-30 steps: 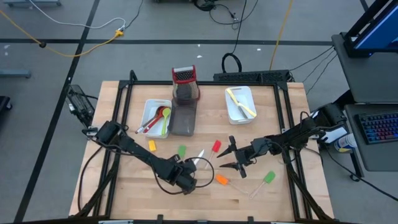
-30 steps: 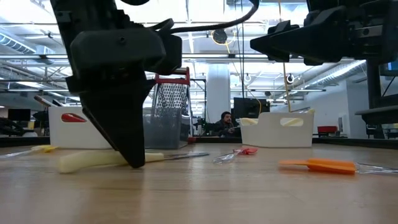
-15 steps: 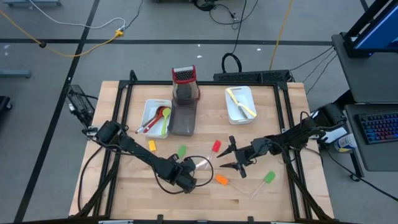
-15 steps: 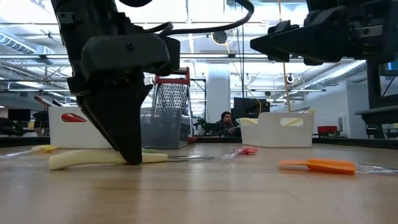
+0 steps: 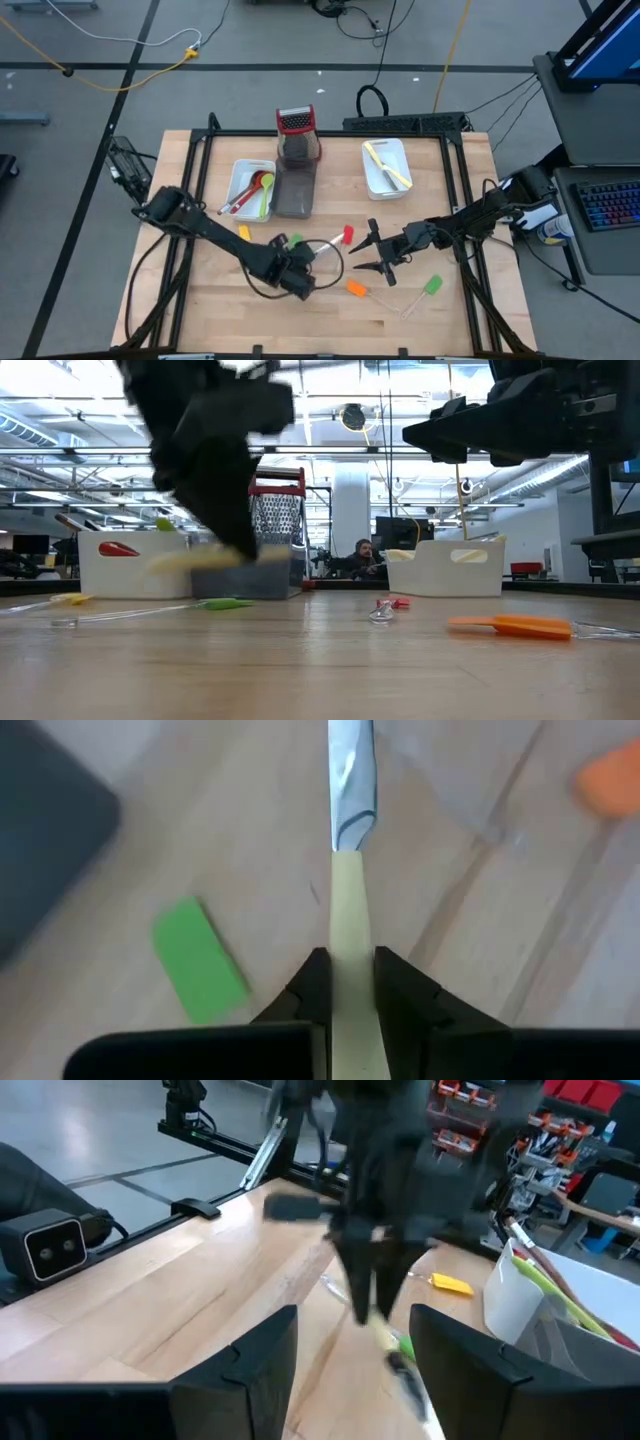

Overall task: Pick & Place Kitchen Items
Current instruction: Put the yellow knife into the right white bin, then put the red spatula into the black bin

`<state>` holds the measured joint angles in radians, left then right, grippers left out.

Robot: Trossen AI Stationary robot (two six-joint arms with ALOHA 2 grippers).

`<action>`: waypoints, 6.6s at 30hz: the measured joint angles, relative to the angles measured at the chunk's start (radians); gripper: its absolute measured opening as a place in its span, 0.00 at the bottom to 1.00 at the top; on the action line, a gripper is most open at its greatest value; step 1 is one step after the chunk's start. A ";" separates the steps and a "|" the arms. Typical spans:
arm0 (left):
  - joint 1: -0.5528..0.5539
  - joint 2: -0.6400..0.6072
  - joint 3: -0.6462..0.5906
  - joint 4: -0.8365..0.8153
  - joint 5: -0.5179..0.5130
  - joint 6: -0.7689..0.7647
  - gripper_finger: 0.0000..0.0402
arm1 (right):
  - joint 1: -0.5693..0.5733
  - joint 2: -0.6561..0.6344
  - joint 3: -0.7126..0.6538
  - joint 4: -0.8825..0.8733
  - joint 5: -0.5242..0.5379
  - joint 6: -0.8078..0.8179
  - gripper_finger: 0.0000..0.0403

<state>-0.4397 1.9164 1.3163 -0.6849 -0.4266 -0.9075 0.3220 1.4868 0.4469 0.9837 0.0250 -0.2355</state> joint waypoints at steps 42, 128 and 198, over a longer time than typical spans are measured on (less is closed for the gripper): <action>0.203 -0.102 0.004 0.942 0.074 0.987 0.11 | 0.000 0.001 -0.002 0.212 0.341 0.320 0.46; 0.224 -0.374 0.003 0.367 -0.124 0.886 0.12 | -0.466 -0.394 0.550 -2.001 0.313 0.906 0.20; 0.150 -0.438 0.004 -0.070 -0.189 0.566 0.12 | -0.960 -0.320 0.594 -2.142 -0.211 0.548 0.32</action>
<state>-0.2899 1.4786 1.3199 -0.7545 -0.6153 -0.3412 -0.6382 1.1672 1.0405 -1.1586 -0.1864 0.3128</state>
